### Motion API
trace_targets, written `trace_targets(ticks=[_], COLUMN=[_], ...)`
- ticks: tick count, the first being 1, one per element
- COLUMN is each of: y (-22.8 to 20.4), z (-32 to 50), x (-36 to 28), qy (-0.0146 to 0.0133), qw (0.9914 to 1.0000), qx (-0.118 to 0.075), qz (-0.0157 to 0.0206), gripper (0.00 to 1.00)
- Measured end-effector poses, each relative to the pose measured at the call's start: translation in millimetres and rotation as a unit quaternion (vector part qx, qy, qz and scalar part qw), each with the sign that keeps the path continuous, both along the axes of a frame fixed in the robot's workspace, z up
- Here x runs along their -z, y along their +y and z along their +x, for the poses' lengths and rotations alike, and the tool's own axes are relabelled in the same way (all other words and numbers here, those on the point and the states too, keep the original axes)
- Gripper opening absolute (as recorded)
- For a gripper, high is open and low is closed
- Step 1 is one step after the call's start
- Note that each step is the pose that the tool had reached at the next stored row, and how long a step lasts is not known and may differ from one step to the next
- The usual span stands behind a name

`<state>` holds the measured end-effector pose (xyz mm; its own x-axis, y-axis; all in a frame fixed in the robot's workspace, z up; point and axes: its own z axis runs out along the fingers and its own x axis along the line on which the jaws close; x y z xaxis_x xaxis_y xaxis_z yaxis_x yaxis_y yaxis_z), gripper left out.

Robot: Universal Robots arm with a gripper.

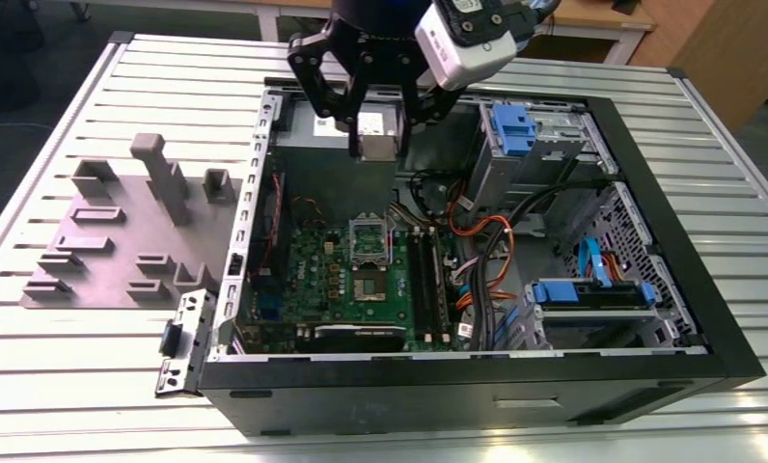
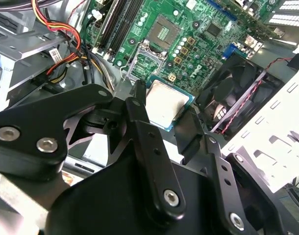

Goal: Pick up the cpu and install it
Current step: 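Place the cpu into insertion slot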

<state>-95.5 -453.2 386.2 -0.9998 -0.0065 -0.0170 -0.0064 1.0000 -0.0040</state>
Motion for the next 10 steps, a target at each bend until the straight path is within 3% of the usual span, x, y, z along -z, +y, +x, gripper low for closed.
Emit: trace_targets(ticks=[6, 10], y=[-0.1, -3.5], z=[0.8, 0.9], x=[0.0, 0.3], qy=[0.0000, 0.0000], qw=[1.00000, 1.00000], qx=[0.000, 0.000], qz=[0.0000, 0.0000], gripper=[0.47, 0.47])
